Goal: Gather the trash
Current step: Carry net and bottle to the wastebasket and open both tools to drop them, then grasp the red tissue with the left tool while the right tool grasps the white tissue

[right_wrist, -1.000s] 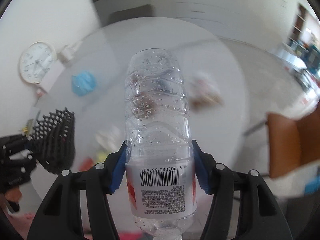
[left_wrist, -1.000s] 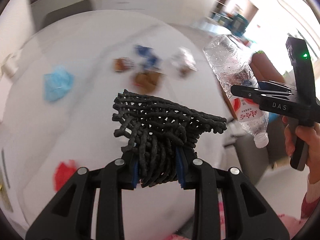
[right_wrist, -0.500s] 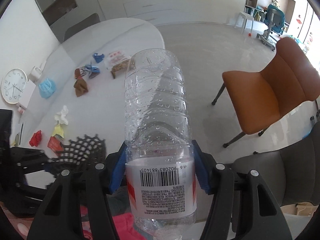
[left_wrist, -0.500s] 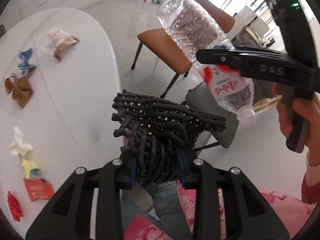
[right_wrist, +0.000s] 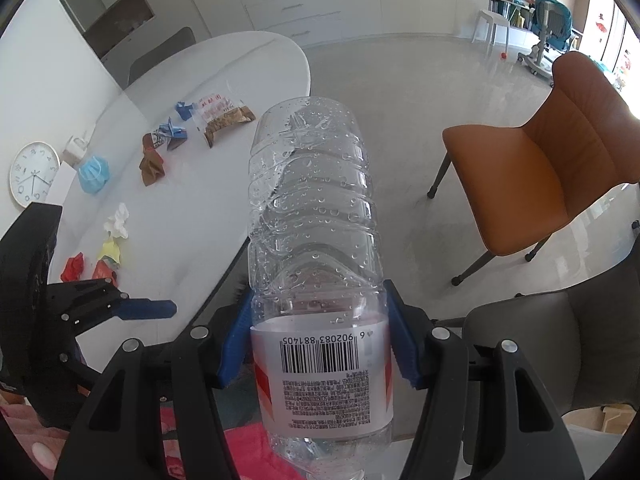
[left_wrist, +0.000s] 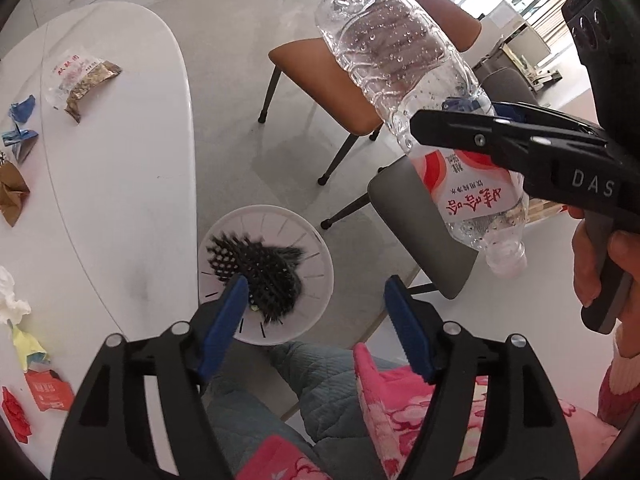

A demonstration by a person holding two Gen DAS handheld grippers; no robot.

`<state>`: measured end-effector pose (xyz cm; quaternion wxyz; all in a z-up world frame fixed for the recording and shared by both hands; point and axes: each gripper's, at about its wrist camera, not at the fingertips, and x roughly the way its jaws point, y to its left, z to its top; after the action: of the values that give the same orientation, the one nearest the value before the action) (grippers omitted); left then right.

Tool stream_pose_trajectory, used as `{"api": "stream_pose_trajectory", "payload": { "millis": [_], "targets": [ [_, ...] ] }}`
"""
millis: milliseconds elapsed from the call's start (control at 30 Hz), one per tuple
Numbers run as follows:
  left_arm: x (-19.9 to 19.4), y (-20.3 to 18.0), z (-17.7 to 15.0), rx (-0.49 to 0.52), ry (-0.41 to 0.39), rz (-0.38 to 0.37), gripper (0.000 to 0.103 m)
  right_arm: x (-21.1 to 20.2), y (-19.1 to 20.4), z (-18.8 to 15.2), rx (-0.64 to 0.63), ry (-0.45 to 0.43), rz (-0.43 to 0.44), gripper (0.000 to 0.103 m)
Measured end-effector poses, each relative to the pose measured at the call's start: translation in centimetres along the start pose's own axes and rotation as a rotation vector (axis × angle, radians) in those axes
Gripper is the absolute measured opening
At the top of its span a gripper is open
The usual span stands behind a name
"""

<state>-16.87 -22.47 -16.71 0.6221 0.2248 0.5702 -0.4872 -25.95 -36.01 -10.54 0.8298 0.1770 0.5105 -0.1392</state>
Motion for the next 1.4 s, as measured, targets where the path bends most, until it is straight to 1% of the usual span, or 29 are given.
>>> {"api": "stream_pose_trajectory", "payload": {
  "millis": [100, 200, 267, 367, 500, 567, 600, 633, 700, 767, 900, 967, 1100, 1233, 1400],
  "targets": [
    [-0.7, 0.1, 0.1, -0.011, -0.015, 0.019, 0.068, 0.7, 0.0, -0.3, -0.012, 0.023, 0.009, 0.061],
    [-2.4, 1.3, -0.1, -0.044, -0.052, 0.047, 0.075, 1.8, 0.3, -0.8, -0.029, 0.058, 0.021, 0.061],
    [-4.1, 2.4, -0.6, -0.073, -0.078, 0.094, 0.081, 2.7, 0.8, -1.2, -0.041, 0.087, 0.032, 0.061],
    [-6.3, 4.4, -1.3, -0.122, -0.112, 0.165, 0.083, 4.5, 1.9, -2.0, -0.065, 0.14, 0.05, 0.062],
    [-8.5, 7.5, -2.3, -0.216, -0.145, 0.22, 0.085, 7.2, 3.3, -3.0, -0.086, 0.214, 0.066, 0.062],
    [-9.5, 9.2, -3.0, -0.273, -0.162, 0.232, 0.085, 8.4, 3.9, -3.3, -0.086, 0.247, 0.072, 0.069],
    [-9.9, 10.1, -3.5, -0.297, -0.17, 0.237, 0.085, 8.7, 4.1, -3.4, -0.082, 0.251, 0.066, 0.079],
    [-10.3, 10.6, -3.8, -0.316, -0.176, 0.246, 0.085, 9.0, 4.3, -3.4, -0.076, 0.251, 0.063, 0.083],
    [-11.0, 12.0, -4.4, -0.351, -0.192, 0.269, 0.085, 9.2, 4.8, -3.2, -0.064, 0.246, 0.076, 0.083],
    [-12.0, 13.1, -4.9, -0.378, -0.207, 0.28, 0.085, 8.7, 5.2, -2.6, -0.049, 0.223, 0.085, 0.084],
    [-13.4, 14.7, -5.7, -0.414, -0.237, 0.286, 0.087, 6.8, 6.4, -0.4, -0.046, 0.147, 0.085, 0.093],
    [-13.9, 15.2, -6.1, -0.42, -0.246, 0.292, 0.09, 6.0, 7.2, 0.6, -0.055, 0.117, 0.088, 0.094],
    [-14.2, 16.1, -6.6, -0.416, -0.247, 0.291, 0.091, 4.9, 9.1, 2.0, -0.072, 0.079, 0.093, 0.096],
    [-14.2, 16.4, -6.9, -0.404, -0.244, 0.283, 0.091, 4.3, 10.7, 2.2, -0.082, 0.066, 0.095, 0.096],
    [-14.7, 16.8, -7.4, -0.397, -0.247, 0.286, 0.091, 3.9, 12.2, 1.7, -0.101, 0.064, 0.075, 0.098]
  ]
}}
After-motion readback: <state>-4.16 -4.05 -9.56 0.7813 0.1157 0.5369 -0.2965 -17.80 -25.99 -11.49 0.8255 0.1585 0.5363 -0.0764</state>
